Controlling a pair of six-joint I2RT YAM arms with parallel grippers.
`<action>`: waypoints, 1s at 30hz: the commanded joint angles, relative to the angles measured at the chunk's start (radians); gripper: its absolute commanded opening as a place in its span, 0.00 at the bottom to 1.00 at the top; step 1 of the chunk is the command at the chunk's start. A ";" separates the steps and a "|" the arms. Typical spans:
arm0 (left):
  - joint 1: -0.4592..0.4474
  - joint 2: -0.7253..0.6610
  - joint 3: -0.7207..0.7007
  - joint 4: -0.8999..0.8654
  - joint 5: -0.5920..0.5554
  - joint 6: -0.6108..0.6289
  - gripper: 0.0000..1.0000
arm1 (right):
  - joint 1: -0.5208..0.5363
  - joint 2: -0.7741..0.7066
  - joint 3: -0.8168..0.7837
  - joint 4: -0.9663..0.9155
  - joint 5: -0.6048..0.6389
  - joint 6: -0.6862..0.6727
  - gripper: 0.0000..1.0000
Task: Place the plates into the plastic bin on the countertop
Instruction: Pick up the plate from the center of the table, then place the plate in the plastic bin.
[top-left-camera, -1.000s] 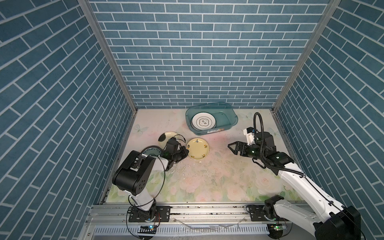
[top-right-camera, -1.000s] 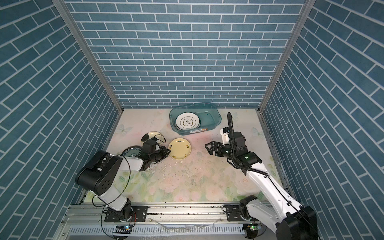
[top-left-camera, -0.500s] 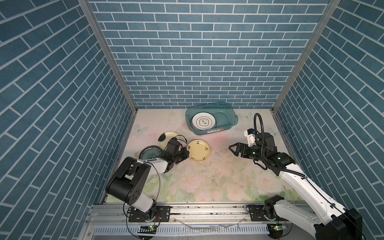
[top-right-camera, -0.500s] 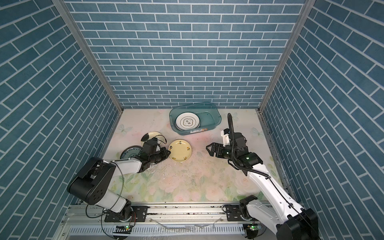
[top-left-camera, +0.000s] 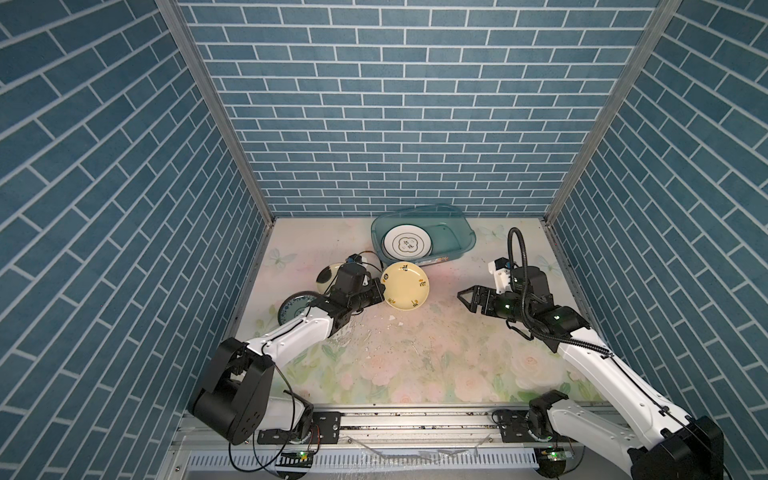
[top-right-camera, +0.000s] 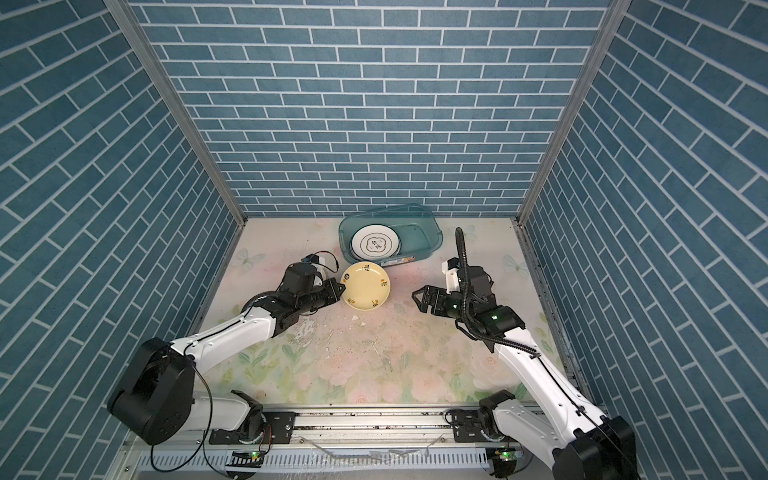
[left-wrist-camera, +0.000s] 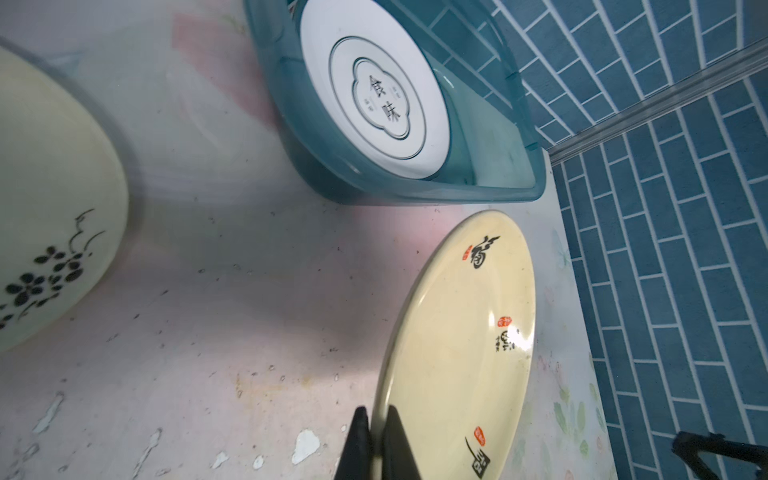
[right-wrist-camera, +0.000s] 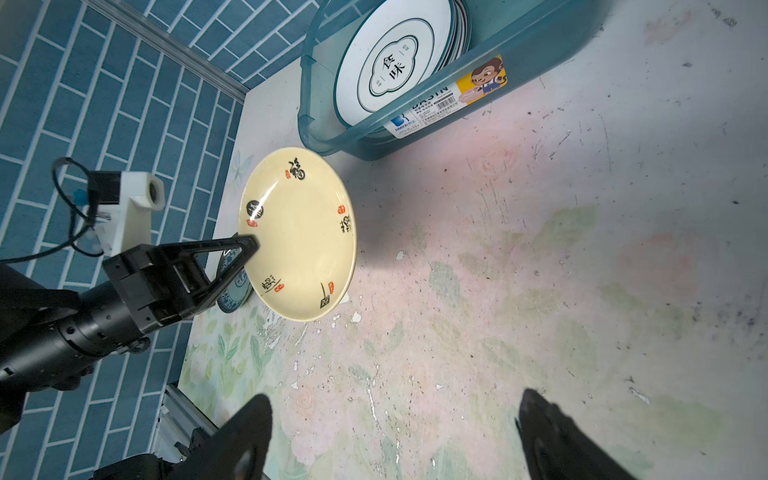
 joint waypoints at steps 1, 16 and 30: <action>-0.023 0.032 0.084 -0.040 0.001 0.045 0.00 | 0.002 0.008 -0.018 0.074 -0.027 0.058 0.92; -0.040 0.283 0.415 -0.091 0.029 0.094 0.00 | 0.002 0.107 0.031 0.303 0.036 0.037 0.91; 0.056 0.483 0.723 -0.231 -0.089 0.215 0.00 | 0.003 0.050 -0.011 0.285 -0.008 0.043 0.91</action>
